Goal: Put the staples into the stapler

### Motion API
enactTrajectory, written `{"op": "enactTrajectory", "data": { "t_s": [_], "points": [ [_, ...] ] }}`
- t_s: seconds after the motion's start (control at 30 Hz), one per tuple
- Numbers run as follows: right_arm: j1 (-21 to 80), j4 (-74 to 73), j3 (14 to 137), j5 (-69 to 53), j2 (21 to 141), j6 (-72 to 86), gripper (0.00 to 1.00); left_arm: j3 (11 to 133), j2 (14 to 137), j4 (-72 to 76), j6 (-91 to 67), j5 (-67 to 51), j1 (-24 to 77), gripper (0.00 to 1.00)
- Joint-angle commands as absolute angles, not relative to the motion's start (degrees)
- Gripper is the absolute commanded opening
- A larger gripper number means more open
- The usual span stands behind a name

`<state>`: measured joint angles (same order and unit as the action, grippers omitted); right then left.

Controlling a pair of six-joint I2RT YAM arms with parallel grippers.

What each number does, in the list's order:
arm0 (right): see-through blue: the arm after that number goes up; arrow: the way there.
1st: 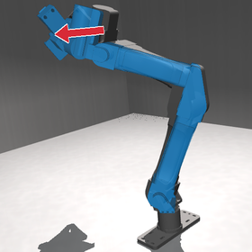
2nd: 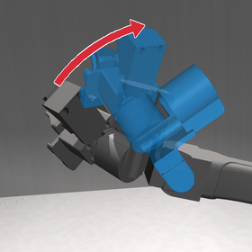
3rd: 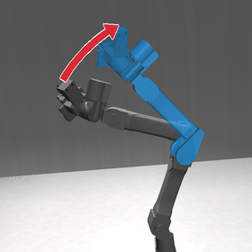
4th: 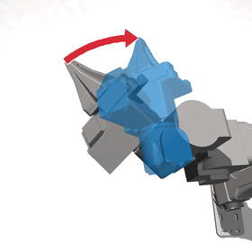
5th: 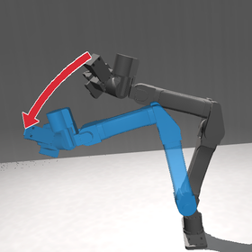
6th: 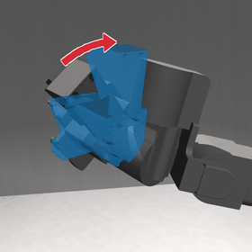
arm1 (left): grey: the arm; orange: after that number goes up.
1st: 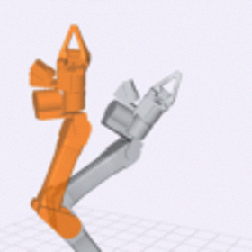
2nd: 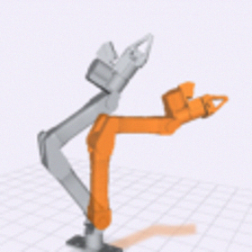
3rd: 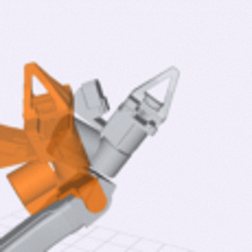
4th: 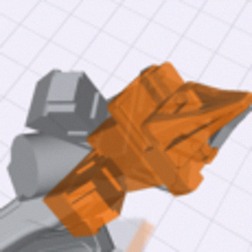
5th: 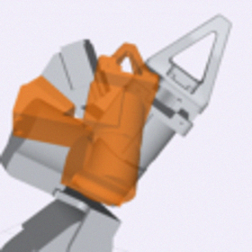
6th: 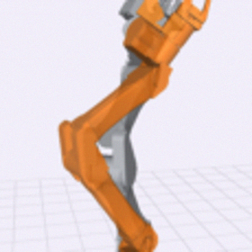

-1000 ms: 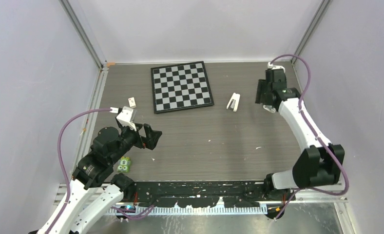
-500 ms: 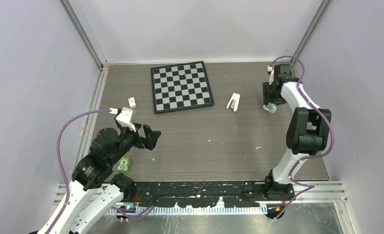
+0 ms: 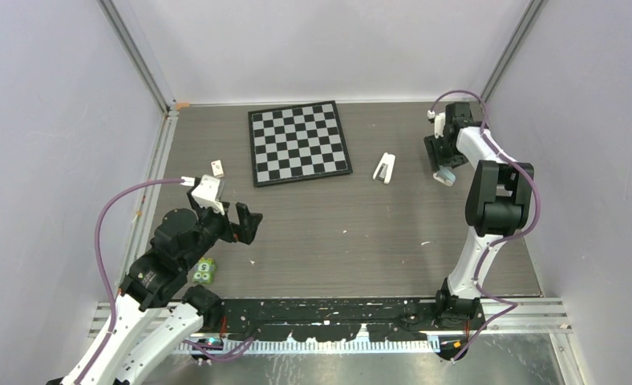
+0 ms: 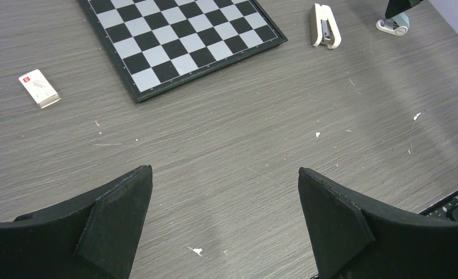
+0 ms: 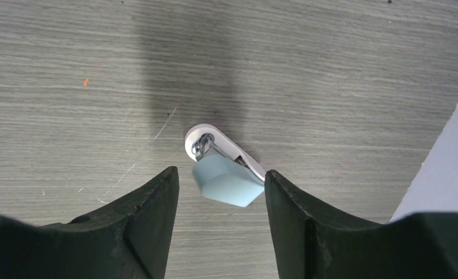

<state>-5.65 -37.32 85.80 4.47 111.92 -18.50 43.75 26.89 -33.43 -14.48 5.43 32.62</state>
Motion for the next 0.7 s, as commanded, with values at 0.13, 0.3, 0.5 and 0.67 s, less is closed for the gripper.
{"op": "enactTrajectory", "data": {
  "t_s": [0.13, 0.3, 0.5, 0.67],
  "points": [
    [-5.89, -38.09, 88.99, 2.9, 114.4, -22.58, 0.49, 43.76, 27.11, -31.34, -13.36, 7.6, 32.83, 0.96],
    [-5.48, -38.25, 88.56, 3.71, 111.86, -21.92, 0.33, 44.64, 27.81, -32.79, -13.68, 7.75, 32.87, 0.92],
    [-3.07, -34.49, 83.36, 2.68, 101.84, -17.65, 0.24, 46.7, 30.54, -34.79, -15.49, 6.6, 32.85, 0.87],
    [2.15, -33.21, 77.41, -1.41, 91.58, -13.3, 0.23, 48.31, 32.89, -36.84, -18.5, 5.91, 32.87, 0.83]
  ]
}}
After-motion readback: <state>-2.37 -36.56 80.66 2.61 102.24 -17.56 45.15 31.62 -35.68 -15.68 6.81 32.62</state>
